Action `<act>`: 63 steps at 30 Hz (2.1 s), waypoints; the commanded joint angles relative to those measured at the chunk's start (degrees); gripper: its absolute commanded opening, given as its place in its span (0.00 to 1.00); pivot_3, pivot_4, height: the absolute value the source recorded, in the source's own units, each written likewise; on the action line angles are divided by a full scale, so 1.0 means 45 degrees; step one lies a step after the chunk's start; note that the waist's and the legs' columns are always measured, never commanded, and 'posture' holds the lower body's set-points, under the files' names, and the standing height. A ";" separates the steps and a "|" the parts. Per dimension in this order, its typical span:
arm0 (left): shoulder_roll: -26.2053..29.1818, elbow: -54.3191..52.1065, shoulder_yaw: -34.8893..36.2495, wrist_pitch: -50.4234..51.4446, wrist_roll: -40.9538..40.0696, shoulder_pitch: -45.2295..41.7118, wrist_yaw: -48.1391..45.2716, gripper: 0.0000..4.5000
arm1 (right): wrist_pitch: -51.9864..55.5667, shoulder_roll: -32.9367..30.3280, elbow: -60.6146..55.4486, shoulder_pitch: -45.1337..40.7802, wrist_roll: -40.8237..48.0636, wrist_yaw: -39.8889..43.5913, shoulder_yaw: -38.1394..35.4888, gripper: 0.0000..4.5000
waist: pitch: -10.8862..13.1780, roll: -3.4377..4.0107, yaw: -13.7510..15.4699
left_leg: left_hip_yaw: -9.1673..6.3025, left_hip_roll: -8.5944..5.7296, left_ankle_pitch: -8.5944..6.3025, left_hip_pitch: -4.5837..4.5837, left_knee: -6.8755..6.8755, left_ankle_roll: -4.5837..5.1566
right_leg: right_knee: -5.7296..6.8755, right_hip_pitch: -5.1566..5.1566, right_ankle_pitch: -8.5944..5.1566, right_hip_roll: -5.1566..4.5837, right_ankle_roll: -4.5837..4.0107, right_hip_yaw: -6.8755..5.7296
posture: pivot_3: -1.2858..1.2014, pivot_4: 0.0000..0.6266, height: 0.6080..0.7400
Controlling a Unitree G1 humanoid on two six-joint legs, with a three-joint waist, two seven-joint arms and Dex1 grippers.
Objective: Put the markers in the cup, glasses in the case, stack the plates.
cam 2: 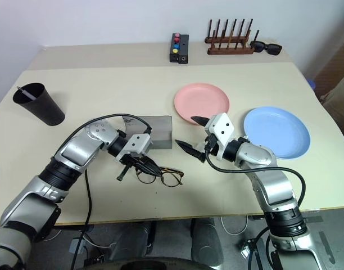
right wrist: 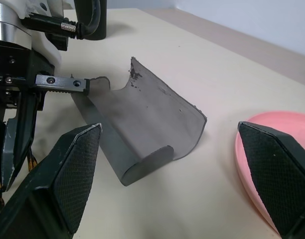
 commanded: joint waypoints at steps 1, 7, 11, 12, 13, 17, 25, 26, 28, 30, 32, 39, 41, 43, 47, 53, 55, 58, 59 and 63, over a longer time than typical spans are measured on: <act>0.0116 -0.0316 0.0390 0.0372 -0.0392 0.0073 -0.0034 0.01 | -0.0258 0.0107 -0.0276 -0.0145 0.0036 -0.0030 -0.0106 1.00 | 0.0000 0.0000 -0.0003 | 0.0000 0.0000 0.0000 0.0000 0.0000 0.0000 | 0.0000 0.0000 0.0001 0.0000 0.0002 0.0000 | 0.52 0.24 0.95; 0.0489 -0.1071 0.1782 0.1486 -0.2066 0.0063 -0.0217 0.01 | -0.0392 0.0064 -0.0157 -0.0166 -0.0105 -0.0167 -0.0262 1.00 | 0.0003 -0.0003 -0.0032 | -0.0002 0.0001 0.0000 -0.0002 0.0000 0.0000 | 0.0000 -0.0003 0.0000 0.0000 0.0001 -0.0001 | 0.52 0.24 0.95; 0.0938 -0.1258 0.2722 0.1760 -0.2626 -0.0194 -0.0017 0.01 | -0.0449 -0.0004 -0.0062 -0.0169 -0.0120 -0.0186 -0.0350 1.00 | 0.0004 -0.0003 -0.0026 | -0.0001 0.0001 0.0000 -0.0001 -0.0003 0.0000 | 0.0000 -0.0004 -0.0003 0.0000 -0.0003 -0.0001 | 0.52 0.24 0.95; 0.1090 -0.1024 0.2970 0.1585 -0.2555 -0.0394 0.0120 0.01 | -0.0463 -0.0016 -0.0019 -0.0178 -0.0130 -0.0176 -0.0361 1.00 | 0.0004 -0.0003 -0.0026 | -0.0001 0.0001 0.0000 -0.0002 -0.0001 0.0000 | 0.0000 -0.0004 -0.0003 0.0000 -0.0005 -0.0001 | 0.52 0.24 0.95; 0.1217 -0.0745 0.3145 0.1376 -0.2422 -0.0582 0.0260 0.01 | -0.0478 -0.0025 0.0020 -0.0189 -0.0140 -0.0166 -0.0364 1.00 | 0.0004 -0.0003 -0.0022 | -0.0001 0.0001 0.0000 -0.0002 -0.0001 0.0000 | 0.0000 -0.0004 -0.0003 0.0000 -0.0004 -0.0001 | 0.52 0.24 0.95; 0.1578 0.0995 0.3246 -0.0080 -0.1227 -0.1294 0.1052 0.01 | -0.0489 -0.0113 0.0241 -0.0273 -0.0284 -0.0114 -0.0266 1.00 | 0.0004 -0.0003 -0.0013 | 0.0001 0.0000 0.0000 -0.0002 -0.0001 0.0000 | -0.0002 -0.0004 -0.0002 0.0000 -0.0002 -0.0002 | 0.52 0.24 0.95; 0.0758 0.4068 0.2903 -0.2334 0.0300 -0.2462 0.2317 0.01 | 0.0084 -0.0329 -0.0285 -0.0008 0.0088 0.0558 0.0064 1.00 | 0.0006 -0.0008 0.0008 | 0.0002 -0.0003 0.0000 -0.0009 -0.0001 0.0000 | -0.0008 -0.0004 0.0010 0.0000 0.0020 -0.0003 | 0.52 0.24 0.95; 0.0600 0.4380 0.2801 -0.2557 0.0448 -0.2515 0.2347 0.01 | 0.0169 -0.0384 -0.0426 0.0065 0.0134 0.0644 0.0084 1.00 | 0.0006 -0.0007 0.0009 | 0.0001 -0.0002 0.0000 -0.0009 -0.0001 0.0000 | -0.0009 -0.0004 0.0009 0.0000 0.0020 -0.0003 | 0.52 0.24 0.95; 0.0362 0.4878 0.2708 -0.2855 0.0677 -0.2613 0.2336 0.01 | 0.0289 -0.0413 -0.0597 0.0147 0.0171 0.0705 0.0074 1.00 | 0.0006 -0.0008 0.0007 | 0.0000 -0.0002 0.0000 -0.0009 -0.0001 0.0000 | -0.0007 -0.0004 0.0009 0.0000 0.0021 -0.0004 | 0.52 0.24 0.95; 0.0146 0.5329 0.2546 -0.3195 0.0897 -0.2683 0.2139 0.01 | 0.0486 -0.0414 -0.0851 0.0272 0.0281 0.0734 0.0050 1.00 | 0.0006 -0.0008 -0.0001 | 0.0001 -0.0003 0.0000 -0.0009 -0.0001 0.0000 | -0.0006 -0.0004 0.0010 0.0000 0.0021 -0.0003 | 0.52 0.24 0.95; 0.0007 0.5652 0.2430 -0.3416 0.1028 -0.2760 0.1950 0.01 | 0.0661 -0.0442 -0.1058 0.0395 0.0354 0.0764 0.0037 1.00 | 0.0006 -0.0008 -0.0015 | 0.0001 -0.0002 0.0000 -0.0009 -0.0001 0.0000 | -0.0006 -0.0006 0.0010 0.0000 0.0021 -0.0003 | 0.52 0.24 0.95; -0.0248 0.6560 0.1978 -0.3990 0.1493 -0.3019 0.1005 0.01 | 0.1010 -0.0526 -0.1421 0.0612 0.0466 0.0776 0.0052 1.00 | 0.0006 -0.0008 0.0002 | 0.0001 -0.0002 0.0000 -0.0010 0.0001 0.0000 | -0.0004 -0.0007 0.0009 0.0001 0.0022 -0.0004 | 0.52 0.24 0.95; -0.0291 0.6698 0.1929 -0.4038 0.1572 -0.3036 0.0887 0.01 | 0.1020 -0.0509 -0.1451 0.0621 0.0455 0.0728 0.0082 1.00 | 0.0006 -0.0009 -0.0014 | 0.0001 -0.0002 0.0000 -0.0010 -0.0001 0.0000 | -0.0004 -0.0007 0.0009 0.0001 0.0022 -0.0003 | 0.52 0.24 0.95; -0.0346 0.6762 0.1944 -0.3968 0.1544 -0.3047 0.0751 0.01 | 0.1023 -0.0484 -0.1467 0.0624 0.0442 0.0687 0.0119 1.00 | 0.0006 -0.0008 -0.0013 | 0.0001 -0.0002 0.0000 -0.0009 -0.0001 0.0000 | -0.0004 -0.0007 0.0009 0.0001 0.0022 -0.0004 | 0.52 0.24 0.95; -0.0383 0.6785 0.1983 -0.3905 0.1573 -0.3060 0.0726 0.16 | 0.1005 -0.0448 -0.1444 0.0609 0.0412 0.0639 0.0188 1.00 | 0.0006 -0.0008 -0.0006 | 0.0001 -0.0002 0.0000 -0.0010 0.0000 0.0000 | -0.0004 -0.0007 0.0009 0.0001 0.0023 -0.0003 | 0.52 0.24 0.95; -0.0392 0.6810 0.2285 -0.3859 0.1525 -0.3150 0.1007 0.66 | 0.0985 -0.0409 -0.1347 0.0511 0.0398 0.0637 0.0290 1.00 | 0.0006 -0.0009 -0.0011 | 0.0000 -0.0002 0.0000 -0.0010 0.0000 0.0000 | -0.0002 -0.0007 0.0009 0.0001 0.0023 -0.0004 | 0.52 0.24 0.95; -0.0399 0.6644 0.2477 -0.3763 0.1347 -0.3174 0.1111 0.66 | 0.0976 -0.0412 -0.1343 0.0516 0.0406 0.0649 0.0306 1.00 | 0.0006 -0.0009 -0.0012 | 0.0000 -0.0002 0.0000 -0.0010 0.0001 0.0000 | -0.0002 -0.0007 0.0009 0.0001 0.0023 -0.0004 | 0.52 0.24 0.95; -0.0493 0.6248 0.2975 -0.3238 0.0792 -0.3309 0.1172 0.66 | 0.0958 -0.0412 -0.1301 0.0499 0.0404 0.0665 0.0331 1.00 | 0.0007 -0.0010 -0.0008 | 0.0000 -0.0002 0.0000 -0.0010 0.0001 0.0000 | -0.0002 -0.0007 0.0009 0.0001 0.0024 -0.0004 | 0.52 0.24 0.95; -0.0515 0.6178 0.3134 -0.3077 0.0667 -0.3382 0.1248 0.66 | 0.0953 -0.0413 -0.1297 0.0496 0.0404 0.0669 0.0339 1.00 | 0.0007 -0.0010 -0.0008 | -0.0001 -0.0002 0.0000 -0.0011 0.0001 0.0000 | -0.0002 -0.0007 0.0009 0.0000 0.0024 -0.0004 | 0.52 0.24 0.95; -0.0589 0.6174 0.3963 -0.2877 0.0117 -0.3828 0.1799 0.66 | 0.0928 -0.0409 -0.1280 0.0423 0.0404 0.0677 0.0402 1.00 | 0.0008 -0.0011 -0.0006 | -0.0001 -0.0002 0.0000 -0.0011 0.0002 0.0000 | -0.0002 -0.0008 0.0010 0.0001 0.0024 -0.0005 | 0.52 0.24 0.95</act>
